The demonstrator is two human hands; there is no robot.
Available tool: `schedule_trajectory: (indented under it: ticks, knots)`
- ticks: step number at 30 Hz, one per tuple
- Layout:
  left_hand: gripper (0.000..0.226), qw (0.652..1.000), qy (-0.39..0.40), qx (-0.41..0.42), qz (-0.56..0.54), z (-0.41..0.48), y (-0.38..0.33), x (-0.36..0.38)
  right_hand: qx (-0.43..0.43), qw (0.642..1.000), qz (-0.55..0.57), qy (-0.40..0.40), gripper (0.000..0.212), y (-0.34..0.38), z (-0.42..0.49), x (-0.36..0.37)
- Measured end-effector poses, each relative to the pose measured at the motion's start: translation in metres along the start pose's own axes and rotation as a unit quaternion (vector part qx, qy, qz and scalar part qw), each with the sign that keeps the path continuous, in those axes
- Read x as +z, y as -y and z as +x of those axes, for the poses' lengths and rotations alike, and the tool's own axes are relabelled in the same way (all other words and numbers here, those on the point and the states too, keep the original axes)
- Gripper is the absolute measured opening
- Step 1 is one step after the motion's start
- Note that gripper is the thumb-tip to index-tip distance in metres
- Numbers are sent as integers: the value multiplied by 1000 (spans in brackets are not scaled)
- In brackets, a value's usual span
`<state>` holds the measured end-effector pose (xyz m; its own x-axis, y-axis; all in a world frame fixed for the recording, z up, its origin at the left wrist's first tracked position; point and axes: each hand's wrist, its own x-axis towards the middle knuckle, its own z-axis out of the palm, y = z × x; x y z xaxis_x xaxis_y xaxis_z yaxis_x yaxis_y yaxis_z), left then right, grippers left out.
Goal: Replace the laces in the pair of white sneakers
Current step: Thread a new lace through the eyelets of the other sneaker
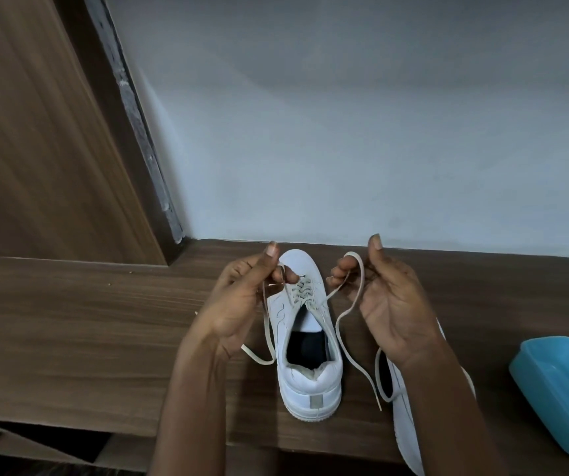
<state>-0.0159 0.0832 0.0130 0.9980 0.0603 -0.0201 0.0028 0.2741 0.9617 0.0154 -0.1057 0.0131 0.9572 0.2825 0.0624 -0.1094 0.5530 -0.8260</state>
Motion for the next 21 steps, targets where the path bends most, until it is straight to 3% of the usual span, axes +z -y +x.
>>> schedule_trajectory:
  ticks: [3,6,8,11,13,15,17,19,21]
  knots:
    - [48,998,-13,-30,-49,0,1,-2,6,1000,1,-21,46,3,1,-8]
    - [58,994,-80,-39,64,2,4,-5,-2,980,-192,-59,39,3,0,-17]
    - [58,978,-113,-17,176,5,9,-9,-5,934,-350,-69,30,-1,0,-20]
    - [41,928,-105,45,354,7,19,-19,-6,827,-562,-33,15,-13,1,-21]
    - [20,877,-84,68,468,6,21,-23,13,764,-645,5,19,-20,1,-21]
    - [18,833,-55,48,548,4,19,-26,28,726,-686,26,21,-22,1,-20]
    - [24,812,-17,11,584,3,19,-34,35,719,-694,33,23,-20,3,-24]
    - [25,848,40,-17,528,3,19,-42,42,738,-672,47,25,-17,4,-29]
    - [27,890,63,-14,451,2,17,-43,51,786,-614,49,24,-15,4,-29]
